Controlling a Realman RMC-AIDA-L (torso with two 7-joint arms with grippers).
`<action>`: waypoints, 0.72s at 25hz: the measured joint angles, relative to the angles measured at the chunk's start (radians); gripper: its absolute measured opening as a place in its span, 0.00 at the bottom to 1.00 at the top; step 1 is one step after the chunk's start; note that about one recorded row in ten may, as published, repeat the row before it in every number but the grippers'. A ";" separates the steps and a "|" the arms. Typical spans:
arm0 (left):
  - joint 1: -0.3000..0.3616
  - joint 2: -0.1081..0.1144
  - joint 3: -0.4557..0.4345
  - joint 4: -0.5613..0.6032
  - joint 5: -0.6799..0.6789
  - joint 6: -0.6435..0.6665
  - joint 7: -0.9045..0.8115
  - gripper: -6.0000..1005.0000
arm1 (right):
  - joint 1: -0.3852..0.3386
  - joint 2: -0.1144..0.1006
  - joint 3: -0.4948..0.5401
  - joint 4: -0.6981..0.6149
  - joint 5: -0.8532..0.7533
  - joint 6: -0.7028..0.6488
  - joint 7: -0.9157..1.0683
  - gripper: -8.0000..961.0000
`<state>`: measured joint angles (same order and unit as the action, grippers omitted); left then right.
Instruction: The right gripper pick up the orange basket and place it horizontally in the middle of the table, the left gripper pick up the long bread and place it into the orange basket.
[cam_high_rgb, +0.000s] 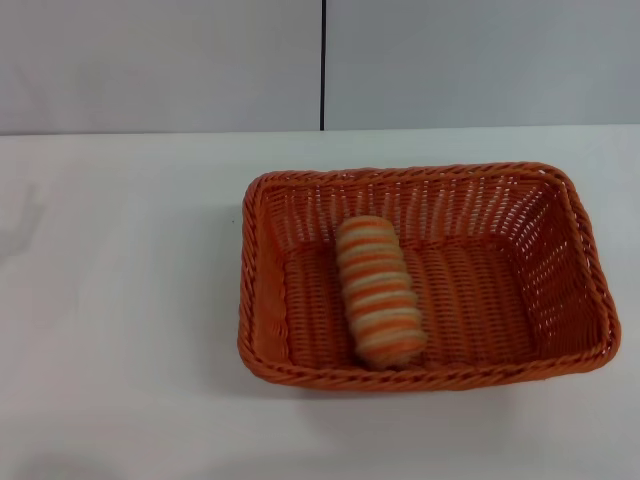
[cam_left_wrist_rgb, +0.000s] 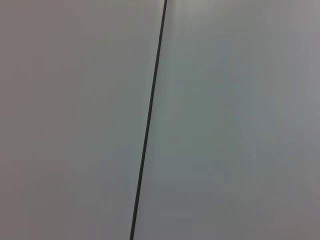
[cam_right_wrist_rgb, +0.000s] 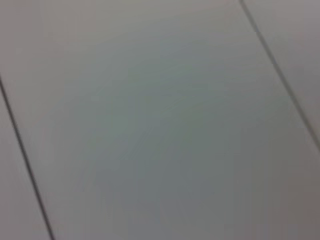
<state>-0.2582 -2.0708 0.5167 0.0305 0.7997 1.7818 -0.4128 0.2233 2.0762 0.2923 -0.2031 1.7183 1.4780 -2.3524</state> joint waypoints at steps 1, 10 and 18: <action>-0.004 0.000 -0.003 -0.005 0.000 0.002 0.005 0.82 | 0.000 0.000 0.018 0.017 0.000 -0.001 -0.023 0.62; -0.010 0.000 -0.004 -0.007 -0.001 0.004 0.007 0.82 | 0.011 0.001 0.063 0.047 0.001 -0.007 -0.103 0.62; -0.016 -0.002 -0.004 -0.016 -0.002 0.004 0.007 0.82 | 0.020 0.000 0.110 0.074 0.001 -0.027 -0.104 0.62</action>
<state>-0.2741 -2.0723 0.5123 0.0141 0.7975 1.7857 -0.4054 0.2432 2.0761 0.4018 -0.1295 1.7197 1.4513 -2.4560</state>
